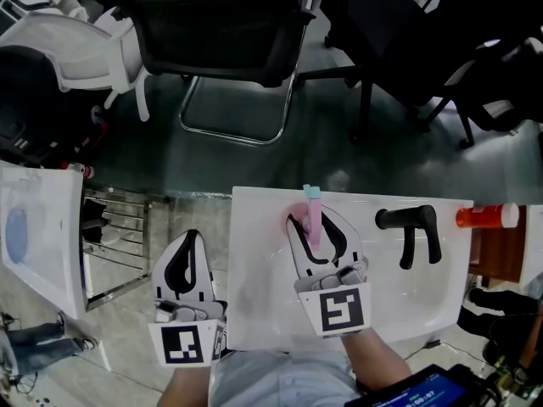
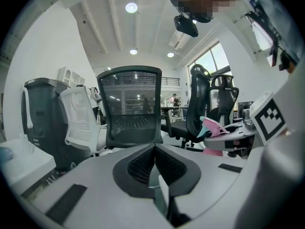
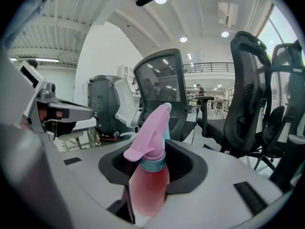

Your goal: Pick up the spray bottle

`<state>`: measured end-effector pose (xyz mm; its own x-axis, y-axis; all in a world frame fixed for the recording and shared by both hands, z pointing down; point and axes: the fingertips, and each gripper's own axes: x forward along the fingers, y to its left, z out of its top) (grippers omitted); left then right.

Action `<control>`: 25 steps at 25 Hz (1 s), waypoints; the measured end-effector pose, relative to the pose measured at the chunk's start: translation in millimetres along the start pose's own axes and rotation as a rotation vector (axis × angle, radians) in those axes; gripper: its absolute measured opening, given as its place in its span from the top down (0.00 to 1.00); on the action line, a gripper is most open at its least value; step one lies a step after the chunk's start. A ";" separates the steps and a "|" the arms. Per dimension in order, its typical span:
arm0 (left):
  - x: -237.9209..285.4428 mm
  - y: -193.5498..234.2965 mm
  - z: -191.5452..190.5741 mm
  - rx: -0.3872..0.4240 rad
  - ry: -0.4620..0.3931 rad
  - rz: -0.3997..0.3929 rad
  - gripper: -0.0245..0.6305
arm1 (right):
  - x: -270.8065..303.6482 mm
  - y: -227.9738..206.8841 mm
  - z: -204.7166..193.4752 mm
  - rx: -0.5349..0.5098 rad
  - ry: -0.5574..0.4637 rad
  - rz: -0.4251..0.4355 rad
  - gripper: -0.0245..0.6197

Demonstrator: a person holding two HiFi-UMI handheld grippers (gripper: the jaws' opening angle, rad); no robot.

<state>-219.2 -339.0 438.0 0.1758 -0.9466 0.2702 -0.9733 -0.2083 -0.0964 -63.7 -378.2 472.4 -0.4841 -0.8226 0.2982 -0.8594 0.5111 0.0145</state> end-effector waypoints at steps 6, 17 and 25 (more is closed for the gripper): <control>-1.6 -0.9 4.6 0.003 -0.007 0.005 0.94 | -2.5 -1.3 2.8 -0.002 -0.006 0.000 0.72; -20.1 -11.0 25.0 0.010 -0.062 0.004 0.94 | -27.4 2.3 28.7 -0.018 -0.078 -0.001 0.72; -42.0 -35.1 50.0 0.020 -0.122 -0.012 0.94 | -67.2 -2.3 59.8 -0.027 -0.158 -0.009 0.72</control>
<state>-185.0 -304.1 382.1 0.2052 -0.9667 0.1528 -0.9682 -0.2234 -0.1131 -39.0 -339.0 395.2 -0.4977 -0.8553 0.1439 -0.8604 0.5078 0.0427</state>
